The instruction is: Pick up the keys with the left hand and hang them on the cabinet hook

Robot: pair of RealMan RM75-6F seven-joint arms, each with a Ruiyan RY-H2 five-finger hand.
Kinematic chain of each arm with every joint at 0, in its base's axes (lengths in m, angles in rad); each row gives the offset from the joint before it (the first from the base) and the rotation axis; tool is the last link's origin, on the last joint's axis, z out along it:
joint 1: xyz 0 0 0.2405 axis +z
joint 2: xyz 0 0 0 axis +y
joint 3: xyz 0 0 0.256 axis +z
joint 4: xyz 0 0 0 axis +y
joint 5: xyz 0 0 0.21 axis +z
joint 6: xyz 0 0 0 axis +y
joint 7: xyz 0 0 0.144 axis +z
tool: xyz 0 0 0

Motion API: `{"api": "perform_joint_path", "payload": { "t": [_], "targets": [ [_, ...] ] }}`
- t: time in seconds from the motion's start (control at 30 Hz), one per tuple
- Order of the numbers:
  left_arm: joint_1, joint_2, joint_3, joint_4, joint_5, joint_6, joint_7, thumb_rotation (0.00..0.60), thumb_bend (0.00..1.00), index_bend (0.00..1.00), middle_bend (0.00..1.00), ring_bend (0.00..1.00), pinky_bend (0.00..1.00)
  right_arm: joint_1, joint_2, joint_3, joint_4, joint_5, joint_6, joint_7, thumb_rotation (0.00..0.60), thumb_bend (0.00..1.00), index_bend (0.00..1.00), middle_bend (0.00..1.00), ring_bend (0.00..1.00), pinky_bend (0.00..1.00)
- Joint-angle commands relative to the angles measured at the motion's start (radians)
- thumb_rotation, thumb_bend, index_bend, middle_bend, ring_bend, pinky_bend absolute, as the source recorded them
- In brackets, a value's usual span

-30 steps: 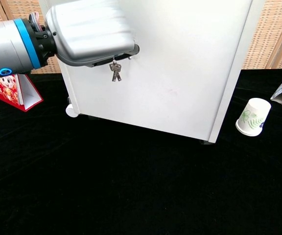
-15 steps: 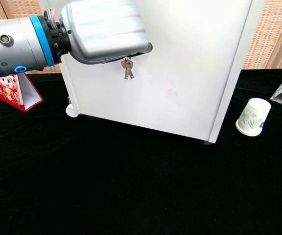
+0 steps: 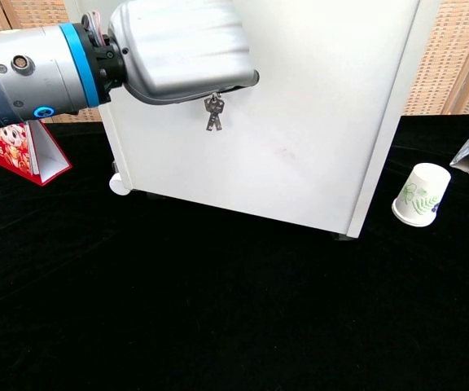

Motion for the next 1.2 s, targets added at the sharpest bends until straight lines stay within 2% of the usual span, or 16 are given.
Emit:
{"api": "perform_joint_path", "payload": {
  "t": [0.03, 0.23, 0.4, 0.53, 0.67, 0.87, 1.03, 1.2],
  "targets": [
    [-0.004, -0.005, -0.002, 0.003, -0.001, -0.003, 0.004, 0.600, 0.46, 0.65, 0.90, 0.87, 0.79, -0.001, 0.000, 0.000, -0.001, -0.003, 0.004, 0.000, 0.600, 0.12, 0.00, 0.00, 0.00, 0.00],
    [-0.008, -0.009, -0.003, 0.002, -0.011, -0.010, 0.021, 0.600, 0.43, 0.63, 0.90, 0.87, 0.79, -0.003, 0.001, 0.001, 0.001, -0.006, 0.012, 0.009, 0.600, 0.12, 0.00, 0.00, 0.00, 0.00],
    [-0.010, -0.009, -0.002, 0.000, -0.012, -0.010, 0.038, 0.600, 0.37, 0.54, 0.90, 0.87, 0.78, -0.005, 0.002, 0.000, -0.002, -0.015, 0.023, 0.013, 0.600, 0.12, 0.00, 0.00, 0.00, 0.00],
    [-0.012, -0.011, -0.004, 0.001, -0.010, -0.004, 0.037, 0.600, 0.36, 0.52, 0.90, 0.87, 0.78, -0.006, 0.004, -0.001, -0.005, -0.019, 0.028, 0.014, 0.600, 0.12, 0.00, 0.00, 0.00, 0.00],
    [-0.012, -0.017, -0.004, 0.006, -0.005, 0.008, 0.038, 0.600, 0.29, 0.50, 0.90, 0.87, 0.78, -0.008, 0.006, -0.001, -0.007, -0.021, 0.032, 0.016, 0.600, 0.12, 0.00, 0.00, 0.00, 0.00],
    [-0.002, -0.014, -0.006, -0.005, -0.008, 0.028, 0.038, 0.600, 0.28, 0.49, 0.90, 0.87, 0.78, -0.008, 0.008, 0.000, -0.006, -0.018, 0.031, 0.022, 0.600, 0.12, 0.00, 0.00, 0.00, 0.00],
    [0.044, 0.009, 0.004, -0.069, 0.012, 0.108, 0.010, 0.600, 0.28, 0.49, 0.89, 0.87, 0.77, -0.007, 0.008, -0.001, -0.004, -0.013, 0.024, 0.026, 0.600, 0.12, 0.00, 0.00, 0.00, 0.00],
    [0.136, 0.046, 0.037, -0.158, 0.065, 0.258, -0.053, 0.600, 0.27, 0.48, 0.84, 0.82, 0.72, -0.004, 0.003, -0.003, -0.004, -0.017, 0.019, 0.007, 0.600, 0.12, 0.00, 0.00, 0.00, 0.00]
  ]
}}
